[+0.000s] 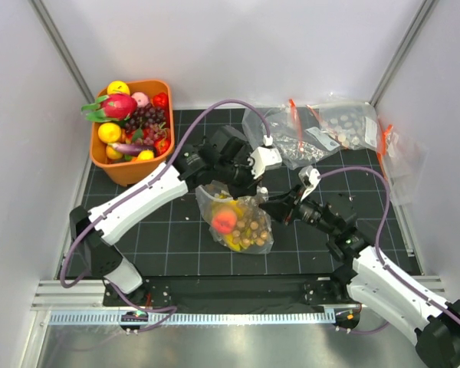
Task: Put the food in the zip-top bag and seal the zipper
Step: Zip the zipper food storage bag at the center of the board.
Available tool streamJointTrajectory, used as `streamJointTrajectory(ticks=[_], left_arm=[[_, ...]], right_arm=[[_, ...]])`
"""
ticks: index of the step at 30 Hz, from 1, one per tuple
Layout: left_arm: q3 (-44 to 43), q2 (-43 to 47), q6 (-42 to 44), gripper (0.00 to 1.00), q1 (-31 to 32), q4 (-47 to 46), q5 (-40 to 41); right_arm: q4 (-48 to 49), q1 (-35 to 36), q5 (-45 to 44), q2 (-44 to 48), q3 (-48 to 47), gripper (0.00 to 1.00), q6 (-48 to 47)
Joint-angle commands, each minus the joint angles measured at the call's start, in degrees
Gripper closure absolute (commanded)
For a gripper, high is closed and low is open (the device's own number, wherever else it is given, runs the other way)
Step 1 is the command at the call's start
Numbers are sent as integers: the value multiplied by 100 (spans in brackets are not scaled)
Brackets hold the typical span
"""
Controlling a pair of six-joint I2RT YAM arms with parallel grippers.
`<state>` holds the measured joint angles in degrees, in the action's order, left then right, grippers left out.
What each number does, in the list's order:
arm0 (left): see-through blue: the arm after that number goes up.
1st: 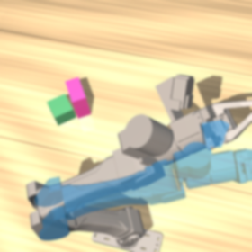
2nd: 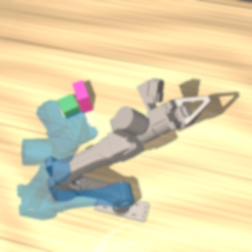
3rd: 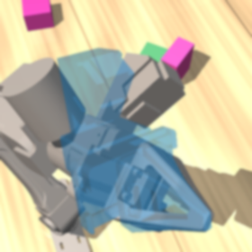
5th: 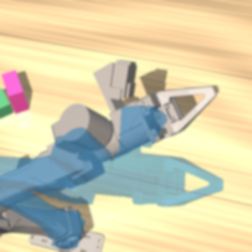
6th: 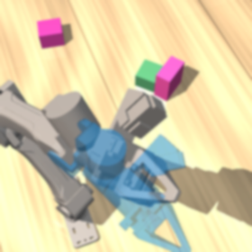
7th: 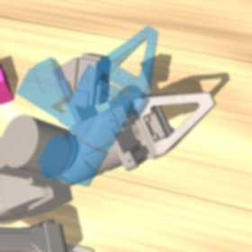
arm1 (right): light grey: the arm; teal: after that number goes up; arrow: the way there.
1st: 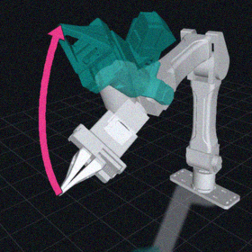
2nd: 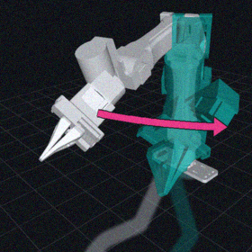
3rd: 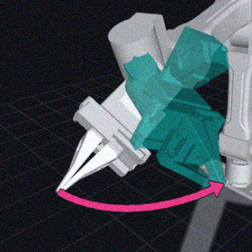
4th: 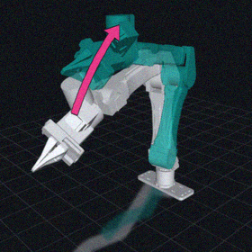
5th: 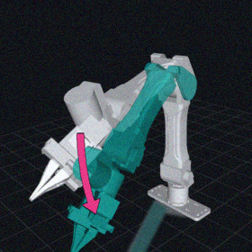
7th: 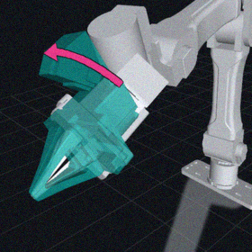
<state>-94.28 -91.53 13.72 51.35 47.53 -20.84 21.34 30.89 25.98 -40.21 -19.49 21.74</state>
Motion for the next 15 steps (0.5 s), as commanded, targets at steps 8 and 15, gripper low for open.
streamJointTrajectory(ticks=[8,15], left_arm=[[24,364,-185,100,-3,-244,-298],[24,355,-211,100,-11,-191,-307]], right_arm=[[19,31,276,-13,-608,62,-126],[-235,57,303,-110,-846,83,-214]])
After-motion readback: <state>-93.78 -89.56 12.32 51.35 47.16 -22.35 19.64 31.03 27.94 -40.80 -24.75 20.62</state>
